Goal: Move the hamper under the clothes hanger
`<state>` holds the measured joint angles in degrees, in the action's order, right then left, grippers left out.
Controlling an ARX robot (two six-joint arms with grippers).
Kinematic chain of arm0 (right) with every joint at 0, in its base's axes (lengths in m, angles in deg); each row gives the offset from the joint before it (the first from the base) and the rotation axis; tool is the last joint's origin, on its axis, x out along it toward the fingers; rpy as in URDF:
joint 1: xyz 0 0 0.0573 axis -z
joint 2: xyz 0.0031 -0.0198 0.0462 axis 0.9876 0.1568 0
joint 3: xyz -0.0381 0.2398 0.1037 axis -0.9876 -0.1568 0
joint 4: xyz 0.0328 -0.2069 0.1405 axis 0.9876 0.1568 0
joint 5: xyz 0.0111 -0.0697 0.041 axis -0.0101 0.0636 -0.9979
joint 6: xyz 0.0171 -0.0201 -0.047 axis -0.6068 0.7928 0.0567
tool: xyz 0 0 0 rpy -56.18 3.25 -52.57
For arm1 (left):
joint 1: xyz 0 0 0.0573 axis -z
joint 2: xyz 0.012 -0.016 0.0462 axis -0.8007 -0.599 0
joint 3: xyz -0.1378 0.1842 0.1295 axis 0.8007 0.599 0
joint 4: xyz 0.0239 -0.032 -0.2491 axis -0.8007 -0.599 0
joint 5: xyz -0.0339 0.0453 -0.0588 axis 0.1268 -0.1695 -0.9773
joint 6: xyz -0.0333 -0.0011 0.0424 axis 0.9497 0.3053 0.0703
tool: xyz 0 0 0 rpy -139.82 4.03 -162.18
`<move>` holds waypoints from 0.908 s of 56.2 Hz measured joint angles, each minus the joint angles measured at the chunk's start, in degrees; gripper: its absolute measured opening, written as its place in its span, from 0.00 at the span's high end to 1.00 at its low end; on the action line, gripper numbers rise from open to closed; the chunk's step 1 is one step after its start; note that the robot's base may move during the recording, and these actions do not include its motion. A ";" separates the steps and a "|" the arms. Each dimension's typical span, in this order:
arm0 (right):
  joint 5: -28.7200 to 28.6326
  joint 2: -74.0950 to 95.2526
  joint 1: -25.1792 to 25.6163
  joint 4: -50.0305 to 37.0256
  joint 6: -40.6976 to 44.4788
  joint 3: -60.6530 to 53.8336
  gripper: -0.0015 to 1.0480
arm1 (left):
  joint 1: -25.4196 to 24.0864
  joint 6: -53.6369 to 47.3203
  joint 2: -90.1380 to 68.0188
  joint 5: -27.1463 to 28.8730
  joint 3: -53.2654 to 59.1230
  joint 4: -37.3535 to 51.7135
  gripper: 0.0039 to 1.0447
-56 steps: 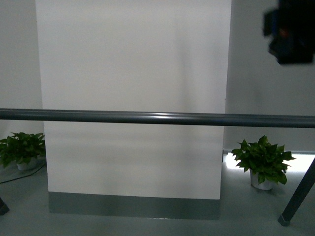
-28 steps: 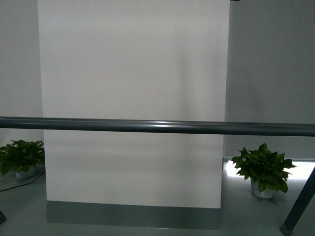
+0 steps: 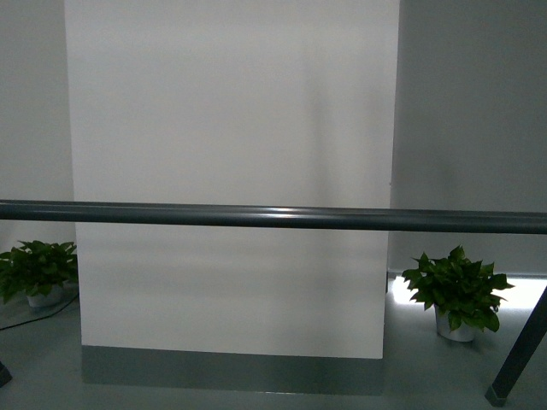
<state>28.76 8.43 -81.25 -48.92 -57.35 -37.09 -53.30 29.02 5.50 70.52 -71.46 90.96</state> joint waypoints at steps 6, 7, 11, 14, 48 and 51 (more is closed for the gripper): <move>-0.31 -2.69 0.09 1.40 0.00 -1.38 0.98 | 0.00 0.00 1.88 -0.02 1.14 -0.90 0.97; -0.31 -3.17 0.09 1.68 0.00 -1.53 0.98 | 0.00 0.00 2.29 0.00 1.36 -1.07 0.97; -0.31 -4.98 0.13 2.75 0.00 -2.14 0.98 | 0.00 0.00 3.98 0.00 2.12 -1.95 0.97; -0.31 -6.29 0.15 3.58 0.00 -2.58 0.98 | 0.00 -0.02 4.74 0.00 2.43 -2.43 0.97; -0.31 -18.47 0.15 11.82 0.00 -5.84 0.98 | 0.00 -0.07 16.74 0.15 5.18 -11.32 0.97; -0.28 -19.54 0.15 12.94 0.00 -5.84 0.98 | 0.02 -0.04 21.94 0.09 5.18 -17.05 0.97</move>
<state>28.48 -11.11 -81.10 -35.98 -57.35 -42.92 -53.28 28.98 27.44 70.60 -66.28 73.92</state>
